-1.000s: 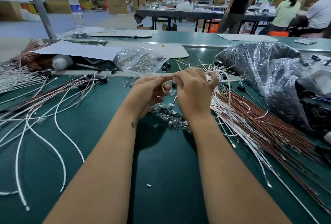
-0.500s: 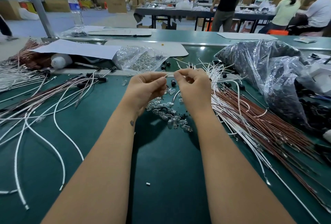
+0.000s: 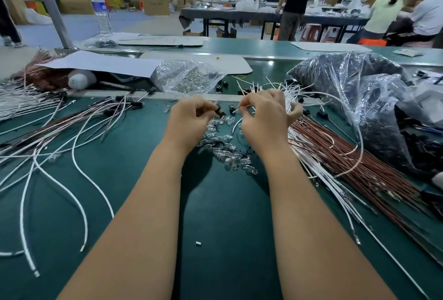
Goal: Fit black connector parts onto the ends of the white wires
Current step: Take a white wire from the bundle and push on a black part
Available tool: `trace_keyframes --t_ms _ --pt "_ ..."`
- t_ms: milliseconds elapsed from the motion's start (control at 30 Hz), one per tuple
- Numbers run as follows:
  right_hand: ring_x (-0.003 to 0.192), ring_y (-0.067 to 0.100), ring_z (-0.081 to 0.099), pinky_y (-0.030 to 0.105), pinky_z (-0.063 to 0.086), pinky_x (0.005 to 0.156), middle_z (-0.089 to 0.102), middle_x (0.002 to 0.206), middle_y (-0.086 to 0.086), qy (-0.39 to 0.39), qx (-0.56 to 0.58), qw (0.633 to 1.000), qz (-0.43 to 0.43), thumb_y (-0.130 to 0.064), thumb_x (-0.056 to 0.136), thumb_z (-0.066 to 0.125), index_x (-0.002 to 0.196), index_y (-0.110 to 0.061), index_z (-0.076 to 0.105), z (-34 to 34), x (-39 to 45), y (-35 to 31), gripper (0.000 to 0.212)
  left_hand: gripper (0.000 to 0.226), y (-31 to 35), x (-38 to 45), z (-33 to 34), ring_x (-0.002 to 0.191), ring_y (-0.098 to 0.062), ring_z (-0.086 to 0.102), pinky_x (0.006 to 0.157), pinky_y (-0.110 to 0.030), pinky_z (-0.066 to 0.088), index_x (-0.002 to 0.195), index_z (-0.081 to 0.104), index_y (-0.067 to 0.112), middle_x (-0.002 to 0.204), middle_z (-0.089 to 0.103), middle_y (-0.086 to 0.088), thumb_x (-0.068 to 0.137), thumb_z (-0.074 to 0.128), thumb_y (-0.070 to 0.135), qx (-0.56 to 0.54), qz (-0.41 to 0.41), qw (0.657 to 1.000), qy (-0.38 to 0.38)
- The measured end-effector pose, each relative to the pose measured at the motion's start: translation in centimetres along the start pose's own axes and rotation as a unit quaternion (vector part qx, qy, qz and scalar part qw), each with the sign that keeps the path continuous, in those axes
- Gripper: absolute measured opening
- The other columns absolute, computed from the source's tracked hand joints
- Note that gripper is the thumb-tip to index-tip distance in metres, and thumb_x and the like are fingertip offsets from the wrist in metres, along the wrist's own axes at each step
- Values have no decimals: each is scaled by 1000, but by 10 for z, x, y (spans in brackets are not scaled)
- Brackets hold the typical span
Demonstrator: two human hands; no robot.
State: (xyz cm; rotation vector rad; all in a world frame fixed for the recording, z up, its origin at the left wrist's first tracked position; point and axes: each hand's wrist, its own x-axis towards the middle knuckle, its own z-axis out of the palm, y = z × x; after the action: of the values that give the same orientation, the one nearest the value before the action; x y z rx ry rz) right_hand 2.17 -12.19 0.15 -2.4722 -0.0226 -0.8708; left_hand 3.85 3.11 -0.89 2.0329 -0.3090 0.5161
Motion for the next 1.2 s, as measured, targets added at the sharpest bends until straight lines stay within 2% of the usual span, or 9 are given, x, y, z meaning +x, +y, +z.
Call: trace_keyframes --t_ms 133,233,333,533,700,767,833,933,1200 --pt "111 5 52 33 2 104 63 91 -18 16 24 999 -45 -15 87 64 85 -30 66 1 0 0 15 20 2 1 -1 71 -5 55 67 -12 44 107 70 11 89 61 0 93 58 5 3 30 1000 8" --pt "89 5 59 38 17 106 62 81 -19 1 129 991 -33 -16 90 62 86 -29 65 3 1 -4 13 19 8 0 1 89 -5 61 82 -15 47 102 71 18 96 68 2 94 57 9 -75 -9 996 -52" --pt "82 9 61 35 46 89 64 79 -12 -28 263 964 -17 -8 89 62 83 -22 64 2 2 -3 16 14 9 0 1 87 -8 63 83 -18 48 91 72 14 91 72 -3 94 58 12 -105 -47 990 -76" --pt "75 7 58 21 49 72 62 77 -7 -41 355 934 14 -2 90 60 82 -19 62 -1 4 -5 19 12 8 2 -1 77 -4 62 75 -12 48 84 69 16 82 72 1 91 63 8 -161 -69 979 -102" --pt "85 22 58 43 44 83 62 79 -5 -43 226 973 6 -13 89 61 83 -16 65 2 3 0 8 14 5 1 -1 76 -9 65 76 -19 52 80 69 21 82 73 -4 84 71 8 -140 -46 986 -79" --pt "87 20 56 31 25 80 61 75 -9 -36 162 986 -5 -15 86 60 78 -20 65 3 2 0 12 16 3 1 1 70 -3 63 71 -14 51 79 68 22 79 71 -1 85 70 6 -77 -25 994 -72" --pt "84 15 50 33 13 68 53 66 -17 -34 105 994 -29 -21 86 60 74 -26 63 3 0 -1 13 14 2 1 1 69 -2 62 68 -12 49 81 69 19 78 70 1 85 69 5 -33 -4 998 -60" --pt "84 11 46 34 11 66 51 70 -19 -44 55 995 -75 -31 88 63 79 -31 67 3 0 0 10 8 2 1 0 76 -8 63 72 -11 47 89 72 12 83 71 -1 85 69 6 27 24 998 -44" --pt "87 11 41 29 16 75 56 88 -9 -136 -20 986 -96 -10 90 56 84 -24 55 4 2 2 15 22 3 3 10 106 -29 52 94 -38 39 106 69 11 105 66 -10 98 49 11 235 104 961 -99"
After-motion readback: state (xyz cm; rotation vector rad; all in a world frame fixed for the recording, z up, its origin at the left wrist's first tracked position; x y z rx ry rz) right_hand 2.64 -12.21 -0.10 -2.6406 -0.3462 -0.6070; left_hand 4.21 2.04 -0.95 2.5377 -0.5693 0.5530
